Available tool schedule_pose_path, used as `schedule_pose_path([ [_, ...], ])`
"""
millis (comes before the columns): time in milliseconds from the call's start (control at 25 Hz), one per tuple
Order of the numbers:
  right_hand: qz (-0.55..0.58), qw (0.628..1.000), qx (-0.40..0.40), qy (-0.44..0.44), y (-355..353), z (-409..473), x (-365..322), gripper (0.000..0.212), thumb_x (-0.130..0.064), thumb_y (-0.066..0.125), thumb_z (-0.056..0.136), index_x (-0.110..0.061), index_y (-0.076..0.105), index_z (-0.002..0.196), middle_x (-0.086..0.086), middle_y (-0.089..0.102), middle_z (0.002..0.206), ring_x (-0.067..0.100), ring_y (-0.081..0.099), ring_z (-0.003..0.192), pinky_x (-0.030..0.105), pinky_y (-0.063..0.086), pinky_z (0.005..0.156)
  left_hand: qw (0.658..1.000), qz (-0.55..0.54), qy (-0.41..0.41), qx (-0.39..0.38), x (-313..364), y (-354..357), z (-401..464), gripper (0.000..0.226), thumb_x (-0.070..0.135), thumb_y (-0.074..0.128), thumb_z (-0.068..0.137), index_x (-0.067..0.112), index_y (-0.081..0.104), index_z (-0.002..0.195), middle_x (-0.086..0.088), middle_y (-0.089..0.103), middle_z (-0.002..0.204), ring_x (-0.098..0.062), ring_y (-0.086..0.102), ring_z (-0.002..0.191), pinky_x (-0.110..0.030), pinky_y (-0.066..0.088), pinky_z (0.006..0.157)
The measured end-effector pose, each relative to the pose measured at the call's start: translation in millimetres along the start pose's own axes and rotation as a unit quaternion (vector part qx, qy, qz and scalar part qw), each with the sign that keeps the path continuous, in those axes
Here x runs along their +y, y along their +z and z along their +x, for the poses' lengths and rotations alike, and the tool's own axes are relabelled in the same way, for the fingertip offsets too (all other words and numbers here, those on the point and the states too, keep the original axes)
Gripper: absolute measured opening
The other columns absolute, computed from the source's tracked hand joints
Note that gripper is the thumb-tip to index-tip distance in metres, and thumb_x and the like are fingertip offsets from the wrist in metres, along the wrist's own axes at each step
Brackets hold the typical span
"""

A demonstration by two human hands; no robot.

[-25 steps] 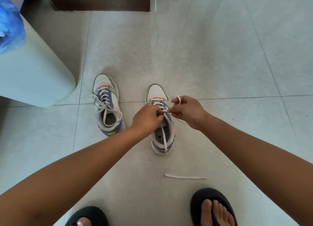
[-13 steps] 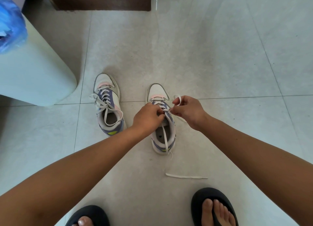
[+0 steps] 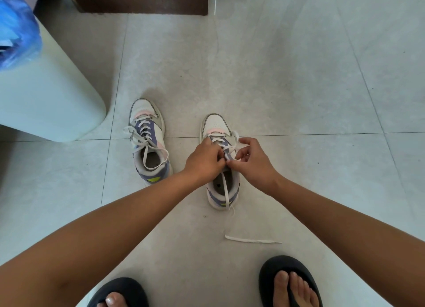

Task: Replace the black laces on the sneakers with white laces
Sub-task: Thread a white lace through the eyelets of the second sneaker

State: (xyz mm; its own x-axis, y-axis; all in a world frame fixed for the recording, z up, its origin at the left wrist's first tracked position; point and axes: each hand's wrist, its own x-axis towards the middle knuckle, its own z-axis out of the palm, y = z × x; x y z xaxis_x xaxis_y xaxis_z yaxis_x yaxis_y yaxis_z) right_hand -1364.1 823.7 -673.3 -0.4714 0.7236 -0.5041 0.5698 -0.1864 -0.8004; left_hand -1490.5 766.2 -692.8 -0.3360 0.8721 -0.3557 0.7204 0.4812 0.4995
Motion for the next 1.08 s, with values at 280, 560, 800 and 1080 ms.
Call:
schedule_pose_path([
  [280,-0.105,0.993,0.055,-0.027,9.8,-8.8,4.0,0.039,-0.015,0.067,0.081,-0.014,0.034,0.102,-0.005,0.044,0.07,0.008,0.042,0.059,0.019,0.03,0.051,0.969,-0.08,0.149,-0.183,-4.5,-57.6,-22.0,0.008,0.019,0.06,0.09,0.014,0.065,0.086,-0.005,0.054,0.092,-0.014,0.051,0.08,-0.027,0.043,0.076],
  [560,-0.074,0.996,0.058,-0.012,-0.2,-0.5,-0.6,0.038,-0.01,0.065,0.081,-0.013,0.035,0.104,-0.002,0.044,0.069,0.016,0.043,0.063,0.028,0.038,0.056,0.818,0.392,0.233,-0.351,-71.7,-21.8,-141.2,0.03,0.03,0.078,0.024,0.021,0.059,0.045,0.008,0.052,0.047,-0.008,0.053,0.039,-0.014,0.035,0.039],
  [800,-0.08,0.996,0.032,0.005,-5.2,4.9,3.9,0.032,-0.015,0.066,0.083,-0.014,0.042,0.104,-0.002,0.046,0.068,0.012,0.045,0.06,0.022,0.04,0.053,0.876,0.35,0.227,-0.241,-25.8,-28.2,-118.5,0.028,0.03,0.05,0.095,0.011,0.057,0.114,-0.01,0.058,0.113,-0.028,0.059,0.103,-0.033,0.047,0.076],
  [1080,-0.19,0.975,0.038,-0.105,-9.8,11.2,4.5,0.009,-0.028,0.054,0.093,-0.02,0.056,0.097,-0.003,0.054,0.072,0.015,0.052,0.067,0.026,0.043,0.063,0.98,0.194,0.037,-0.013,38.2,-14.6,-15.1,0.03,0.024,0.038,0.1,0.011,0.048,0.125,-0.008,0.043,0.126,-0.024,0.053,0.106,-0.031,0.037,0.07],
])
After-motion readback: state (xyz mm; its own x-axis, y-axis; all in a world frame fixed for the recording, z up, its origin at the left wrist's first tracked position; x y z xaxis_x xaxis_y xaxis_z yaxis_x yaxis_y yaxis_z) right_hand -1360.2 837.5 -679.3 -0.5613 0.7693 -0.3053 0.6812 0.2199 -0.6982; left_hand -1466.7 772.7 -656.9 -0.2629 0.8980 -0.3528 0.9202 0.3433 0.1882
